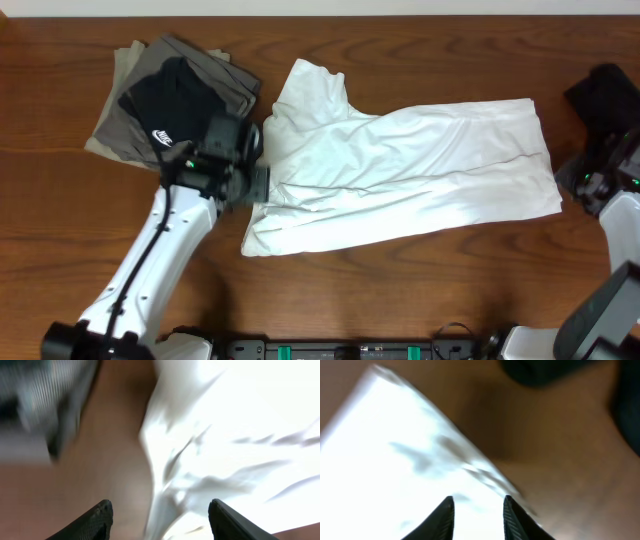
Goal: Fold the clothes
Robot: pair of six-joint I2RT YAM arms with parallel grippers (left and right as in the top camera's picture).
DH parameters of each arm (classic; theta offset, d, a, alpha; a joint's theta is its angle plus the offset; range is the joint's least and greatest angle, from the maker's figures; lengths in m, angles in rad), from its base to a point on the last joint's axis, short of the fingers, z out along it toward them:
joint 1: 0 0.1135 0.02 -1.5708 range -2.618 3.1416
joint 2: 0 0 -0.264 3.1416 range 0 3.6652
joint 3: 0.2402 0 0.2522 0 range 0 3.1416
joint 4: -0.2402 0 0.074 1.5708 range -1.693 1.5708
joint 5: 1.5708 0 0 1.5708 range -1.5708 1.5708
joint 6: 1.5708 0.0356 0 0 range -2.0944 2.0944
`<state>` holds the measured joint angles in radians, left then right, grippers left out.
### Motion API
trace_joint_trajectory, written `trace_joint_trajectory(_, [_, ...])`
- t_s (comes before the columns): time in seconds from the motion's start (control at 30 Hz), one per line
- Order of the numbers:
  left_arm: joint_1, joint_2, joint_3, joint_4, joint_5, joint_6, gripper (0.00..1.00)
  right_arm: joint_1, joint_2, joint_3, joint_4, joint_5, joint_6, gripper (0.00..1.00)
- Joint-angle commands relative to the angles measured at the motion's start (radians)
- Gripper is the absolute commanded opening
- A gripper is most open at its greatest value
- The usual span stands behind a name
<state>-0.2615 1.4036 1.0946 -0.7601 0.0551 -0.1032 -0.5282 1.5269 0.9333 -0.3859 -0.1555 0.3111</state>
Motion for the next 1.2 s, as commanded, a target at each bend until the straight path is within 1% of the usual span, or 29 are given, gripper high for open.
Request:
trace_joint_trajectory(0.0, [0.005, 0.047, 0.137, -0.002, 0.107, 0.069, 0.63, 0.053, -0.035, 0.055, -0.018, -0.198, -0.005, 0.28])
trace_joint_trajectory(0.1, [0.005, 0.169, 0.262, -0.003, 0.161, 0.101, 0.63, 0.116, -0.034, 0.068, -0.030, -0.212, -0.021, 0.31])
trace_joint_trajectory(0.2, [0.005, 0.341, 0.430, -0.023, 0.169, 0.138, 0.65, 0.171, -0.034, 0.069, -0.027, -0.208, -0.020, 0.40])
trace_joint_trajectory(0.27, [0.005, 0.451, 0.536, -0.020, 0.169, 0.164, 0.66, 0.189, -0.034, 0.069, -0.027, -0.208, -0.020, 0.42])
trace_joint_trajectory(0.4, [0.005, 0.647, 0.703, 0.046, 0.168, 0.177, 0.75, 0.201, -0.034, 0.069, -0.043, -0.212, -0.020, 0.44])
trace_joint_trajectory(0.43, [0.005, 0.687, 0.726, 0.073, 0.168, 0.178, 0.75, 0.204, -0.034, 0.069, -0.048, -0.212, -0.020, 0.44])
trace_joint_trajectory(0.53, [0.005, 0.782, 0.752, 0.188, 0.165, 0.178, 0.83, 0.205, -0.034, 0.069, -0.064, -0.212, -0.020, 0.43])
trace_joint_trajectory(0.7, [0.009, 0.909, 0.752, 0.362, 0.162, 0.178, 0.83, 0.205, -0.034, 0.069, -0.083, -0.212, -0.021, 0.43])
trace_joint_trajectory(0.77, [0.010, 0.946, 0.752, 0.409, 0.161, 0.178, 0.82, 0.207, -0.034, 0.068, -0.082, -0.212, -0.020, 0.43])
trace_joint_trajectory(0.9, [0.011, 0.998, 0.752, 0.456, 0.148, 0.177, 0.80, 0.208, -0.034, 0.068, -0.082, -0.211, -0.020, 0.43])
trace_joint_trajectory(1.0, [0.011, 1.020, 0.752, 0.465, 0.097, 0.178, 0.79, 0.208, -0.034, 0.067, -0.082, -0.209, -0.021, 0.43])
trace_joint_trajectory(1.03, [0.011, 1.024, 0.752, 0.463, 0.086, 0.178, 0.76, 0.208, -0.034, 0.067, -0.082, -0.206, -0.021, 0.42])
trace_joint_trajectory(1.17, [0.010, 1.029, 0.751, 0.431, 0.087, 0.178, 0.48, 0.208, -0.034, 0.067, -0.077, -0.154, -0.020, 0.43])
